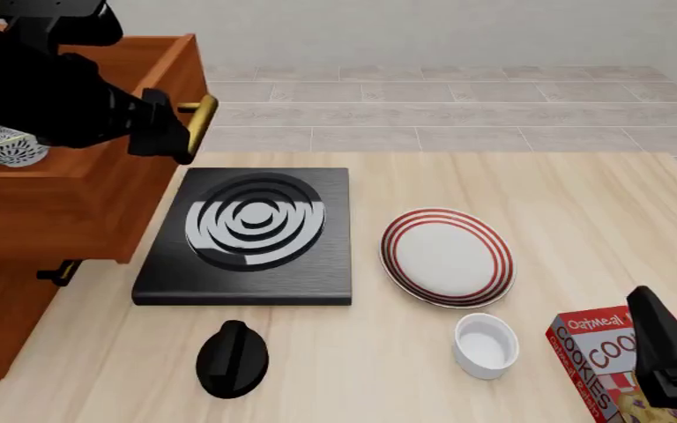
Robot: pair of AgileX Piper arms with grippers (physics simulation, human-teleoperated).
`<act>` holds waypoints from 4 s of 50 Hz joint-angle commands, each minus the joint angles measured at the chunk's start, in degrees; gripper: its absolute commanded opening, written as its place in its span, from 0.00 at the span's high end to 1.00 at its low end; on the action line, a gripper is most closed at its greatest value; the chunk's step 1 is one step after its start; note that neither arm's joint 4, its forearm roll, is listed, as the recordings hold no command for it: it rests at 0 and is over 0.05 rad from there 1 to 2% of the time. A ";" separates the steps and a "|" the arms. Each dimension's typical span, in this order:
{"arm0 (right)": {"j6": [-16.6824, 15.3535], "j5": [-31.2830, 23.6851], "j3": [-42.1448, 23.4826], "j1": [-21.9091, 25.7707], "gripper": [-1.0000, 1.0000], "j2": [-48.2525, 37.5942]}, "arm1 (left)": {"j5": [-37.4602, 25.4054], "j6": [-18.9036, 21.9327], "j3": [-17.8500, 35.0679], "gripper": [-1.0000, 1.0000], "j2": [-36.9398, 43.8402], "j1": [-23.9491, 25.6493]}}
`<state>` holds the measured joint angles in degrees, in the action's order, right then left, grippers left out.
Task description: Pick the akita bowl in the top layer of the wooden cabinet and place it on the plate.
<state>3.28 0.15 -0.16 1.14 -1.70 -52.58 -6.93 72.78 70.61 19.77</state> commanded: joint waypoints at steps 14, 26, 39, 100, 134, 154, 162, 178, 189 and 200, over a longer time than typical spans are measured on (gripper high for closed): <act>-0.12 -0.40 -0.01 -0.10 0.00 0.50 | -0.95 -0.81 3.42 0.00 1.10 4.08; -0.28 2.08 0.01 -0.09 0.00 -1.96 | -2.70 -0.44 7.16 0.00 1.50 4.26; -0.36 1.64 -0.03 -0.18 0.00 -1.60 | -4.60 1.92 10.16 0.00 1.52 1.51; -0.14 -0.87 -0.18 -0.24 0.00 1.28 | -8.29 10.70 19.32 0.00 5.48 -13.89; 0.09 -1.01 -0.08 -0.43 0.00 1.55 | -5.34 14.63 13.70 0.00 7.04 -19.62; 0.27 0.39 -0.02 -0.46 0.00 0.06 | -3.54 15.02 12.44 0.00 9.64 -21.18; 0.19 0.52 -0.06 -0.46 0.00 -0.12 | -2.66 14.36 11.11 0.00 9.82 -20.56; 0.15 -0.16 -0.09 -0.45 0.00 0.42 | -1.47 14.59 7.96 0.00 9.37 -20.36; 0.08 -0.72 -0.15 -0.43 0.00 0.95 | -0.55 15.05 6.57 0.00 9.14 -21.49; 0.01 -0.34 -0.14 -0.40 0.00 0.56 | 0.33 14.98 5.15 0.00 8.73 -22.39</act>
<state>3.35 -0.39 -0.29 0.72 -0.91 -53.03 7.98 79.22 79.64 -1.89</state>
